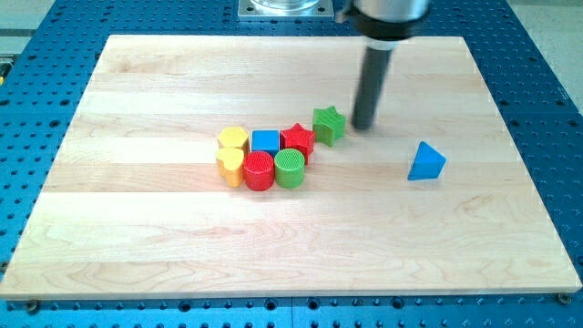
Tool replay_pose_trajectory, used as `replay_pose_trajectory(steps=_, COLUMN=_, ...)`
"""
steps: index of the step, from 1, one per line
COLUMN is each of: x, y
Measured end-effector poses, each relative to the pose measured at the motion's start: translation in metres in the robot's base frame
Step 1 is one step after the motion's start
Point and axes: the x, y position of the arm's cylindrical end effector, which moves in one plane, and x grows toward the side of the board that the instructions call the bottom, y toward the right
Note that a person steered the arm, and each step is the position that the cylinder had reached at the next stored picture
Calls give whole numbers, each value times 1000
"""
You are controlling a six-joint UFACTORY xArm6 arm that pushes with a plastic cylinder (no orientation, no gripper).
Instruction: Push the green star to the top right of the blue cube
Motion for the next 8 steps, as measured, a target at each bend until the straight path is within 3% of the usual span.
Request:
replay_pose_trajectory(steps=1, x=0, y=-36)
replay_pose_trajectory(steps=3, x=17, y=9)
replay_pose_trajectory(steps=5, x=30, y=-59)
replay_pose_trajectory(steps=8, x=6, y=-94)
